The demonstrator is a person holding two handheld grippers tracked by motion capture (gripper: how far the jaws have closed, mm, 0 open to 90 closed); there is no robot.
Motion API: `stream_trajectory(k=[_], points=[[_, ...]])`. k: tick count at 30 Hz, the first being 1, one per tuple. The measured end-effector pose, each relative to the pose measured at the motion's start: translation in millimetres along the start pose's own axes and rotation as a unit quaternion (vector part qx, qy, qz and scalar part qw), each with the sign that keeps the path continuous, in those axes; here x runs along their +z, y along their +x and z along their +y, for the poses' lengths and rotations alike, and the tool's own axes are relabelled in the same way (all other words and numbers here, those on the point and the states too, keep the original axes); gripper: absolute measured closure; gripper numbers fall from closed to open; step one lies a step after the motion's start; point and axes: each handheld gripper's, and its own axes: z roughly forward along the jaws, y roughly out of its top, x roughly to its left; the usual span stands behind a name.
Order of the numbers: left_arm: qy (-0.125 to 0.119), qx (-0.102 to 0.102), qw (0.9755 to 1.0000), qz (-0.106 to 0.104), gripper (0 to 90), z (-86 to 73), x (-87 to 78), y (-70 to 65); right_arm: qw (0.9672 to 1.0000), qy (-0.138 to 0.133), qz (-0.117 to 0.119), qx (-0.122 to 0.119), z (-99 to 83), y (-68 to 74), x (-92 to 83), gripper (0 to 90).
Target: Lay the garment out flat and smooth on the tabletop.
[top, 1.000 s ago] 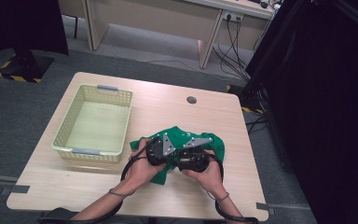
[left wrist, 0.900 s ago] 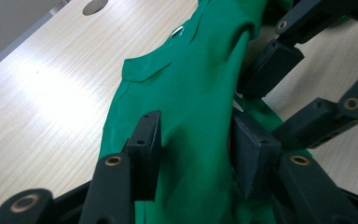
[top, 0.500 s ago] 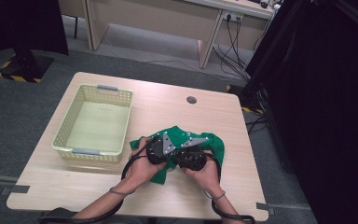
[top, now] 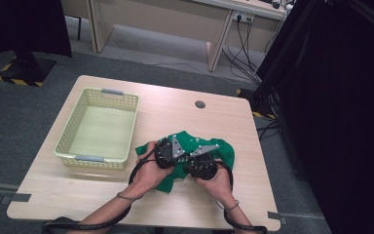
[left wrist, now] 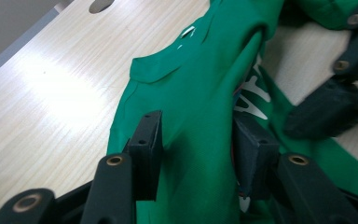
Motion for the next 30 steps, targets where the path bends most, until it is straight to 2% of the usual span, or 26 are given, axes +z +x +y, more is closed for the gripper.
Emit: stream_trajectory(k=[4, 12, 26, 30], points=[[0.001, -0.002, 1.0000, 0.002, 56.3, 1.3, 0.6, 1.2, 0.9999, 0.011, 0.003, -0.013, -7.7, 1.1, -7.3, 89.5], [-0.001, -0.005, 1.0000, 0.006, 56.3, 2.3, 2.2, 2.1, 0.9999, 0.013, 0.009, 0.000, -31.3, -1.3, -24.7, 89.5], [0.009, 0.005, 0.9999, 0.005, 56.3, 5.2, 12.4, -2.3, 0.9993, 0.031, 0.009, -0.017, -60.0, 15.4, -46.7, 89.4], [0.013, 0.005, 0.9999, 0.006, 56.4, 4.6, 15.1, -2.1, 0.9993, 0.032, 0.009, -0.015, -66.4, 17.6, -51.2, 89.3]])
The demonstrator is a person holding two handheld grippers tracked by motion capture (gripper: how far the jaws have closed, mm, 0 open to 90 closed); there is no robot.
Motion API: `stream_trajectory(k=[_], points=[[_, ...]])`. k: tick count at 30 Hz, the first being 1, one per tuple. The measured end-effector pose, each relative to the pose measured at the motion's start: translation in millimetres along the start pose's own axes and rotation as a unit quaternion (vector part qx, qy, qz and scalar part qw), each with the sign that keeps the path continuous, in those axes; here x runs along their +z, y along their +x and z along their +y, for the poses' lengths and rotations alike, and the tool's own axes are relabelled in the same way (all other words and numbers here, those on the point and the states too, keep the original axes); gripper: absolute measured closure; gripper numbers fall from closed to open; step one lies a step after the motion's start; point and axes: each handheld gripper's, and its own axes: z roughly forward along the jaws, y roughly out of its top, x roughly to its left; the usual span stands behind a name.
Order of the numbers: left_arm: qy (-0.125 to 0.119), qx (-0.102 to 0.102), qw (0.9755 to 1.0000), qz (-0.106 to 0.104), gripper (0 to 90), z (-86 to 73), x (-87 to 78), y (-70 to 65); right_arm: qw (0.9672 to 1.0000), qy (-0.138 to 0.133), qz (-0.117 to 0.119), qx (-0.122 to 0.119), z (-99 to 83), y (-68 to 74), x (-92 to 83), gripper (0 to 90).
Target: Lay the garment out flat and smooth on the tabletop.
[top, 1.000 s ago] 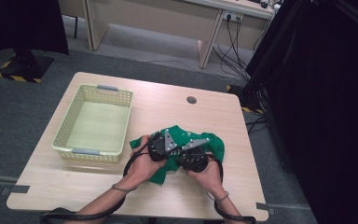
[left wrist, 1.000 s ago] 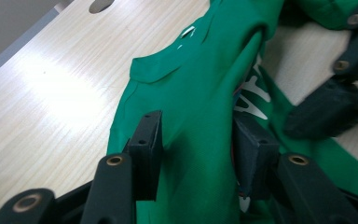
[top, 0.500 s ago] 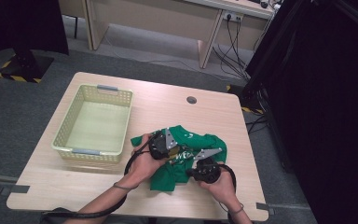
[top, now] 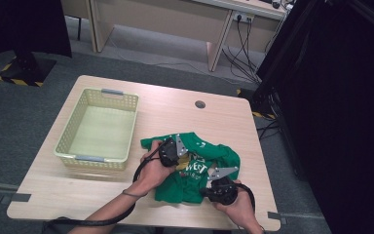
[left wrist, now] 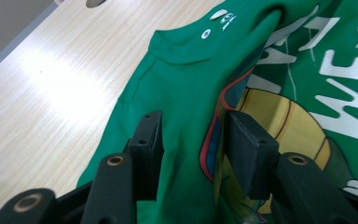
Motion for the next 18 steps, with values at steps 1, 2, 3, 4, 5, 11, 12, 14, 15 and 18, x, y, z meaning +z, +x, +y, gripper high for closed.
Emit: stream_trajectory(k=[1, 2, 3, 4, 5, 11, 12, 14, 15, 18], points=[[0.002, 0.001, 1.0000, 0.001, 56.4, -0.3, 0.5, 0.3, 1.0000, 0.000, 0.001, -0.001, -1.9, 0.0, -1.1, 89.3], [0.002, 0.001, 1.0000, 0.002, 56.4, -0.6, 0.8, 0.4, 1.0000, 0.001, 0.000, -0.001, -4.3, 0.0, -2.5, 89.3], [0.003, 0.001, 1.0000, 0.003, 56.4, -0.8, 1.1, 0.7, 1.0000, 0.002, 0.000, 0.000, -5.7, 0.0, -3.6, 89.2], [0.005, 0.002, 1.0000, 0.004, 56.4, -0.9, 1.5, 1.0, 1.0000, 0.003, 0.000, 0.000, -7.7, -0.1, -5.1, 89.2], [0.005, 0.001, 1.0000, 0.004, 56.4, -1.0, 1.9, 1.1, 1.0000, 0.003, 0.000, 0.002, -9.7, -0.2, -6.4, 89.2], [0.008, 0.004, 0.9999, 0.006, 56.4, -1.4, 3.6, 1.4, 1.0000, 0.006, 0.003, 0.005, -22.0, 3.7, -14.1, 89.0], [0.010, 0.005, 0.9999, 0.007, 56.4, -1.9, 4.0, 1.4, 0.9999, 0.008, 0.005, 0.006, -23.2, 4.3, -15.1, 88.9], [0.011, 0.006, 0.9999, 0.006, 56.2, -2.4, 4.5, 1.1, 0.9999, 0.010, 0.006, 0.007, -26.9, 5.8, -17.7, 88.7], [0.011, 0.007, 0.9999, 0.007, 56.1, -2.6, 4.7, 1.0, 0.9999, 0.011, 0.006, 0.006, -28.0, 5.9, -18.4, 88.7], [0.013, 0.008, 0.9999, 0.008, 55.9, -2.9, 4.9, 1.3, 0.9998, 0.017, 0.005, 0.004, -31.8, 6.6, -20.7, 86.8]])
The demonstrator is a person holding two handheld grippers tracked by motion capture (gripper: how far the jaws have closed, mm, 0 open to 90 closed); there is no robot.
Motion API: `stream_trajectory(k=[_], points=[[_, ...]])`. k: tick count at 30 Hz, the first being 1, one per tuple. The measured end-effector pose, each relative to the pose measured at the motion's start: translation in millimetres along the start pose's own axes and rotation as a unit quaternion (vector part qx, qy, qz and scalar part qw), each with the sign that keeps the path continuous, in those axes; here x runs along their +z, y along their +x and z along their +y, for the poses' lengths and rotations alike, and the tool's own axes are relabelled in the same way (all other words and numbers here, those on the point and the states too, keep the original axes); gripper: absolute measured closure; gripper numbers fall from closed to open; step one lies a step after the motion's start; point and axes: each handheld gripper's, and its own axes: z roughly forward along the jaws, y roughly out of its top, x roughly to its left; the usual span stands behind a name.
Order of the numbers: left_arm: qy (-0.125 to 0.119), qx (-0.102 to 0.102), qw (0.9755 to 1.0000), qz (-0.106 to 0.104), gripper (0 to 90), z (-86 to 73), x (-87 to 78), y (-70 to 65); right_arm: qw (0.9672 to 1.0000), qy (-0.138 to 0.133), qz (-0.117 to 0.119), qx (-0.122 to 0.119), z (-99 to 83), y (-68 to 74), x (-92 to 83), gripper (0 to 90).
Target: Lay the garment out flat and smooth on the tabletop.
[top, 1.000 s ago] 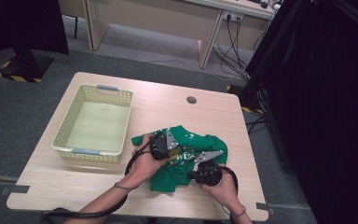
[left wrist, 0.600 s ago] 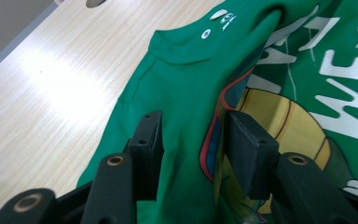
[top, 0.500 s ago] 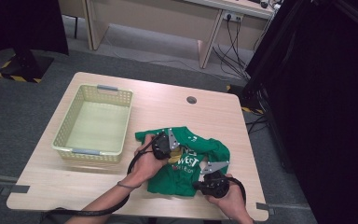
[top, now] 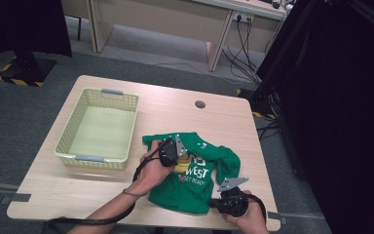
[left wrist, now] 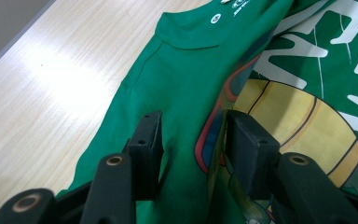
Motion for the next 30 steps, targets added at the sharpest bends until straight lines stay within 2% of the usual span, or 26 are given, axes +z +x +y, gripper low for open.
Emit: stream_trajectory(k=[2, 8, 13, 19, 23, 27, 30], points=[[0.000, -0.001, 1.0000, -0.001, 55.8, 0.0, -0.6, -0.2, 1.0000, -0.001, 0.002, 0.002, -2.0, -0.1, -0.5, 86.7], [-0.006, -0.006, 0.9999, -0.006, 54.2, -2.0, -6.6, -2.8, 0.9984, -0.049, -0.013, 0.024, 2.4, -8.6, -12.3, 83.6], [-0.018, -0.014, 0.9997, -0.013, 50.7, -6.3, -20.3, -6.2, 0.9961, -0.075, -0.025, 0.040, 14.5, -20.3, -16.2, 77.9], [-0.031, -0.006, 0.9993, -0.022, 47.6, -15.9, -37.9, -16.5, 0.9929, -0.088, -0.047, 0.064, 22.9, -36.4, -13.6, 70.3], [-0.035, -0.006, 0.9991, -0.026, 46.7, -25.2, -49.3, -21.0, 0.9905, -0.089, -0.063, 0.084, 21.6, -46.3, -11.8, 63.9], [-0.037, -0.009, 0.9989, -0.026, 46.3, -34.6, -57.8, -26.5, 0.9858, -0.093, -0.086, 0.110, 18.8, -59.4, -11.7, 61.3], [-0.039, -0.009, 0.9985, -0.038, 45.8, -37.6, -61.3, -34.7, 0.9817, -0.090, -0.103, 0.132, 16.7, -69.6, -10.9, 58.9]])
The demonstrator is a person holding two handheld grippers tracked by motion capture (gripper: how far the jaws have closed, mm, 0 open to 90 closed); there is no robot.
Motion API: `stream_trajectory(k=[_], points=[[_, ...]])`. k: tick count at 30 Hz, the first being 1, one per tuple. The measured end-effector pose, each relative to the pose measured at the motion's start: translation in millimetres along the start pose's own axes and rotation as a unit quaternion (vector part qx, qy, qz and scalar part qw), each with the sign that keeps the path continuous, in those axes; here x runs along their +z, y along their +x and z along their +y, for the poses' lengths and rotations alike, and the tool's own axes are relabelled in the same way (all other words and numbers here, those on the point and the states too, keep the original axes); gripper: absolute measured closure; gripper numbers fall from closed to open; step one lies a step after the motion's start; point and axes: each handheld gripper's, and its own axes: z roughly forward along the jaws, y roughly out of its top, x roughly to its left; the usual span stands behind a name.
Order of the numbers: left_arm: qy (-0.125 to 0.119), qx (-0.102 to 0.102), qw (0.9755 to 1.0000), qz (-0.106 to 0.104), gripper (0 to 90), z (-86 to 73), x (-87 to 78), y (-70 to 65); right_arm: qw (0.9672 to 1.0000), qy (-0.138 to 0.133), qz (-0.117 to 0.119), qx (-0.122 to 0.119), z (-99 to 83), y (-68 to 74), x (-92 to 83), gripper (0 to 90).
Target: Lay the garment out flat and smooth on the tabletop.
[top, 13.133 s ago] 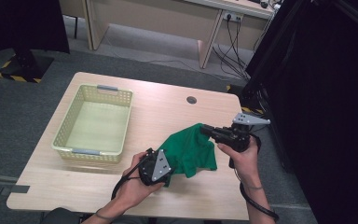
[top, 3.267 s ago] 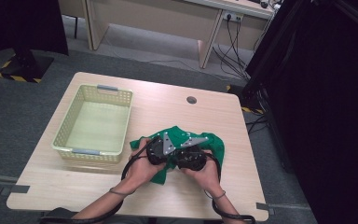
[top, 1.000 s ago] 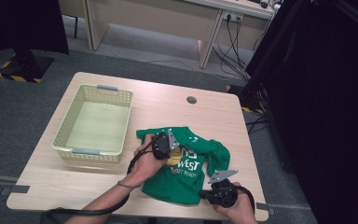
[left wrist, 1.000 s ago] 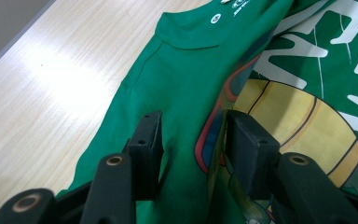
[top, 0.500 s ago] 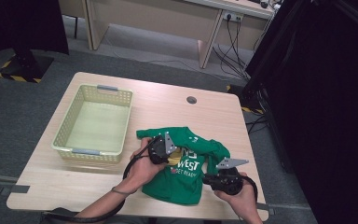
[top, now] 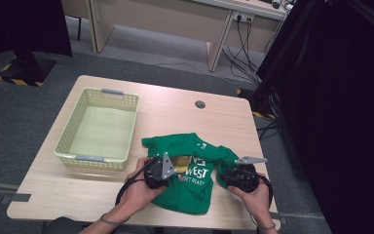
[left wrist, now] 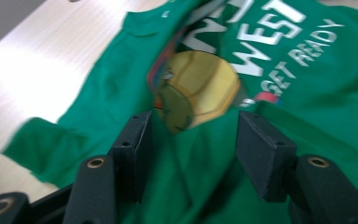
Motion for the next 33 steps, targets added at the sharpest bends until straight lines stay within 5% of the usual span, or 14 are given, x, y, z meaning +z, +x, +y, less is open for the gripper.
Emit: stream_trajectory(k=[4, 7, 9, 15, 19, 22, 30, 33], points=[[-0.007, 0.013, 0.9998, -0.013, 45.6, 1.2, -1.3, -10.8, 0.9994, 0.002, -0.032, 0.008, -1.1, -5.9, 2.5, 54.9], [-0.008, 0.016, 0.9996, -0.021, 45.6, 1.5, 2.7, -13.4, 0.9978, 0.001, -0.065, 0.013, -0.1, -7.2, 4.4, 39.3], [-0.005, 0.018, 0.9996, -0.021, 45.2, 1.1, 7.6, -12.3, 0.9967, 0.003, -0.080, 0.016, 0.9, -8.4, 5.7, 38.3], [0.001, 0.014, 0.9995, -0.029, 45.0, 2.7, 13.4, -10.6, 0.9944, -0.019, -0.102, 0.022, 7.4, -13.8, -0.4, 37.7], [0.000, 0.017, 0.9992, -0.036, 45.0, 2.4, 12.6, -16.0, 0.9943, -0.001, -0.104, 0.023, 10.5, -20.7, 7.1, 33.8], [0.005, 0.022, 0.9989, -0.040, 44.7, 1.0, 14.7, -19.2, 0.9942, 0.007, -0.103, 0.029, 11.6, -25.4, 14.7, 39.0], [0.010, 0.027, 0.9990, -0.035, 44.5, -0.8, 17.5, -21.0, 0.9957, -0.002, -0.081, 0.044, 14.1, -31.7, 18.1, 79.7], [0.013, 0.028, 0.9989, -0.035, 44.6, -2.7, 19.0, -22.0, 0.9959, -0.012, -0.077, 0.046, 18.1, -31.2, 11.3, 83.2]])
